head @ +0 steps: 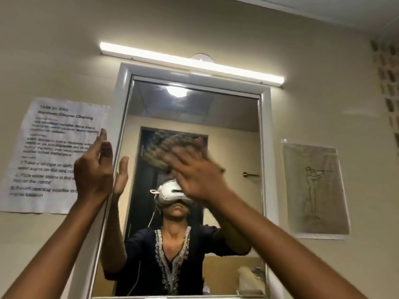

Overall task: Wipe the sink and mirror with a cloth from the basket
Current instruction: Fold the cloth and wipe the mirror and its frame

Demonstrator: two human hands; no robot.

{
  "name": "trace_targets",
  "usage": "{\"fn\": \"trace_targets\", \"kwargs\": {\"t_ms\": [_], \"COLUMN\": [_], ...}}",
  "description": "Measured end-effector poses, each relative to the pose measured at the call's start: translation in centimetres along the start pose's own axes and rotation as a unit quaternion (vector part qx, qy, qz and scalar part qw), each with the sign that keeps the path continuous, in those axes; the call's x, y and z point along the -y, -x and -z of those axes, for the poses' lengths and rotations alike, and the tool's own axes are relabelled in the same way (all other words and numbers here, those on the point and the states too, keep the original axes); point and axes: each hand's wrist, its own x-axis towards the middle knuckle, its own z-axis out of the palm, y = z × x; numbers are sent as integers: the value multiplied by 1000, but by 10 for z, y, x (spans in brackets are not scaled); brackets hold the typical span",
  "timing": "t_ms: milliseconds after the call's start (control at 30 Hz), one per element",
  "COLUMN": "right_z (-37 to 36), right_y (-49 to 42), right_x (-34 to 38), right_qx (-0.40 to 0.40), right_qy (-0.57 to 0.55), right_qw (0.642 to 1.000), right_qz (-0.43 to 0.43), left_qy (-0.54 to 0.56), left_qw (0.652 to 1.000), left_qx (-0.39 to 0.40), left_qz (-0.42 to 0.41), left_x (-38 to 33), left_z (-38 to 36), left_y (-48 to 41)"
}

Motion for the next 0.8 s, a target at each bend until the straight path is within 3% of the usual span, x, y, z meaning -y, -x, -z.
{"fn": "trace_targets", "kwargs": {"t_ms": [67, 167, 333, 433, 533, 633, 700, 800], "right_z": [9, 21, 14, 10, -6, -5, 3, 13], "right_y": [-3, -6, -28, -37, -12, 29, 39, 44], "right_x": [-61, -127, -105, -45, 42, 63, 32, -32], "right_qx": [-31, -58, -78, -83, 5, 90, 88, 71], "right_qy": [17, 41, 13, -9, 6, 37, 55, 82], "right_qw": [990, 947, 915, 942, 997, 990, 986, 993], "right_qz": [-133, -313, -396, -326, -77, 103, 130, 52], "left_qy": [7, 3, 34, 49, 88, 80, 65, 42], "left_qw": [1000, 1000, 999, 999, 994, 994, 996, 998], "left_qx": [0, -5, -7, -6, -26, -35, -26, -11], "left_qz": [3, 11, 18, 12, 52, 73, 62, 47], "left_x": [3, 4, -1, -4, 2, 10, 13, 12], "left_z": [-3, -5, -4, -1, -2, -5, -5, -5], "left_y": [1, 0, 1, 3, 0, -3, -2, -1]}}
